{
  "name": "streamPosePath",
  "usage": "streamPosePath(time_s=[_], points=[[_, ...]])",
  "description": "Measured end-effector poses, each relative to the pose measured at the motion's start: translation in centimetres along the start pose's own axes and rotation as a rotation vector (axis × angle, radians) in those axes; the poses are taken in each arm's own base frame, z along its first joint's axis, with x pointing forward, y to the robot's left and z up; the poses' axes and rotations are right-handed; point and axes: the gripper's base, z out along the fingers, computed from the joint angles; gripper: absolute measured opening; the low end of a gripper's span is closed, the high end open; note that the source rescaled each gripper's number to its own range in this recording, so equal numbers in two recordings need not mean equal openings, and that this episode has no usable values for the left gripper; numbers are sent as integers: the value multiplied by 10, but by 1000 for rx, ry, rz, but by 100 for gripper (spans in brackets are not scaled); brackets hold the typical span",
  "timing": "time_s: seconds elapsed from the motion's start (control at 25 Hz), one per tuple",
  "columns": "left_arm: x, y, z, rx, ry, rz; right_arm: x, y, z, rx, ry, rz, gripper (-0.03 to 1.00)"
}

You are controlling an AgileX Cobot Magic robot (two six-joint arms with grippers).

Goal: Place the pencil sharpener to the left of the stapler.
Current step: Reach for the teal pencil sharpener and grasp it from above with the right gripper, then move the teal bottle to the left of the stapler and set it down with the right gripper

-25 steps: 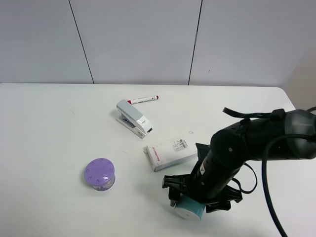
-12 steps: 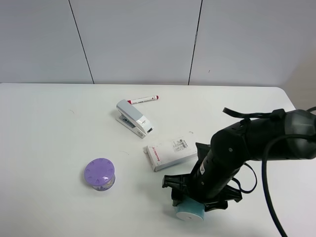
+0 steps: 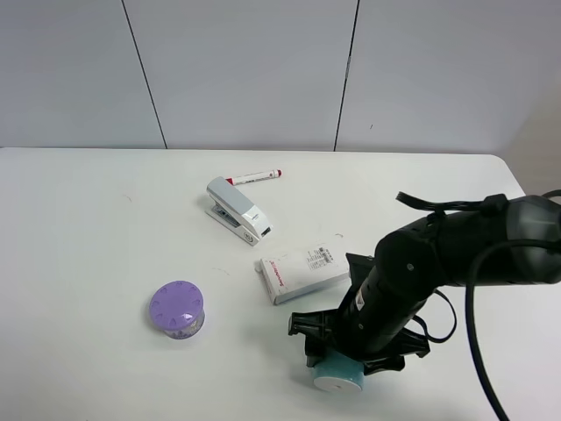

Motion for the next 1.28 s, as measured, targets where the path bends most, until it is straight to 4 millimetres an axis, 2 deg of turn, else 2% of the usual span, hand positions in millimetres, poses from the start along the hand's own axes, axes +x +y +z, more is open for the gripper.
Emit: streamPosePath(time_s=[0.28, 0.48, 0.88, 1.0, 1.28], points=[[0, 0, 0, 0, 0, 0, 0, 0, 0, 0, -2, -32, 2], [0, 0, 0, 0, 0, 0, -2, 3, -13, -59, -71, -68, 1], [0, 0, 0, 0, 0, 0, 2, 4, -36, -98, -104, -102, 1], [0, 0, 0, 0, 0, 0, -3, 13, -48, -104, -119, -146, 1], [0, 0, 0, 0, 0, 0, -31, 53, -91, -157, -238, -277, 1]])
